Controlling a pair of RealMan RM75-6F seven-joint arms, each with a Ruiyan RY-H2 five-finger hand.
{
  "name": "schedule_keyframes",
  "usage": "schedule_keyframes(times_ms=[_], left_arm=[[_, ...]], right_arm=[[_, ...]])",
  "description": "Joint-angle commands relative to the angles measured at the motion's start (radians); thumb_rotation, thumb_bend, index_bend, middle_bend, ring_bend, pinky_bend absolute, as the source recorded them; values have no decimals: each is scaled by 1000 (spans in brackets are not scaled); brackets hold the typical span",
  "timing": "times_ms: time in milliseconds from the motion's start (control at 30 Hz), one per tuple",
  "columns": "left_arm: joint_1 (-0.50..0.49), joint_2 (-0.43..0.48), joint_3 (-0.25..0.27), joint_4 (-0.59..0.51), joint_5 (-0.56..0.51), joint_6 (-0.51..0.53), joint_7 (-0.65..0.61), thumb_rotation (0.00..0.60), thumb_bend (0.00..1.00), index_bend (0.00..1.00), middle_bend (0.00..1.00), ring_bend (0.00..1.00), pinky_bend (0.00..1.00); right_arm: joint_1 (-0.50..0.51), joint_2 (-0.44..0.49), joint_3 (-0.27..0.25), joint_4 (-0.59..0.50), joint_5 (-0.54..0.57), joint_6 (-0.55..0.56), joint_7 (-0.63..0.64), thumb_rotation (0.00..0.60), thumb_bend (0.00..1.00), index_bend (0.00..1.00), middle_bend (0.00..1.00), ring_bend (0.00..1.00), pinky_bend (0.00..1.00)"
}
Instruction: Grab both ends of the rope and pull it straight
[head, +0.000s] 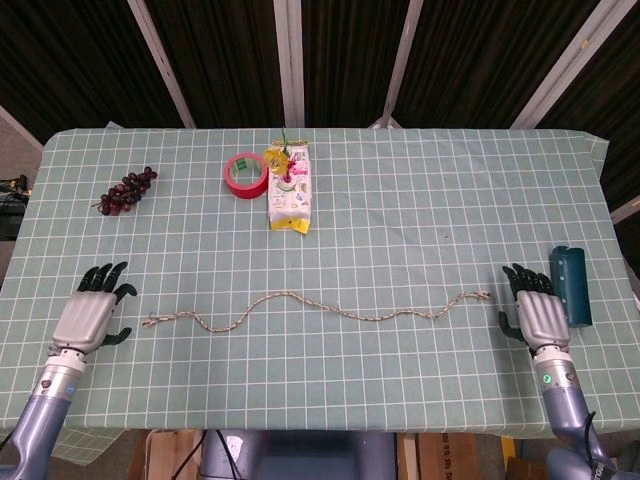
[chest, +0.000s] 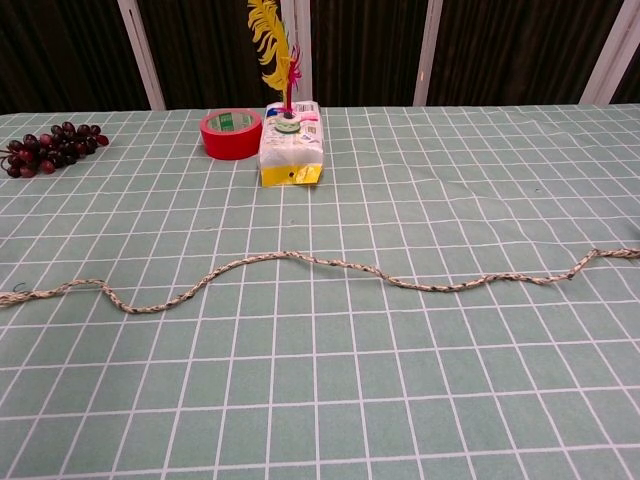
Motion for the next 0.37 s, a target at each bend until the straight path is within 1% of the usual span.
schedule_keyframes(times_ms=[33,167,267,367], left_arm=[[52,58,14,-51,67,72,-94,600,216,280,0,0,0],[113,84,49,-40,175,166,-191,600,168,210,0,0,0],[159,105,87,-3,265,234,-241,600,135,132,0,0,0],[188,123,111,16,317,275,-268,600,107,75,0,0,0]], right_arm=[[-38,57,-13,-74,-56,56,33,600,502,0,0,0,0],[-83,104,-34,-123,-160,139,95,600,489,0,0,0,0],[-130,143,-65,-131,-278,231,145,600,418,0,0,0,0],[-171,174,-99,-120,-364,304,172,600,368,0,0,0,0]])
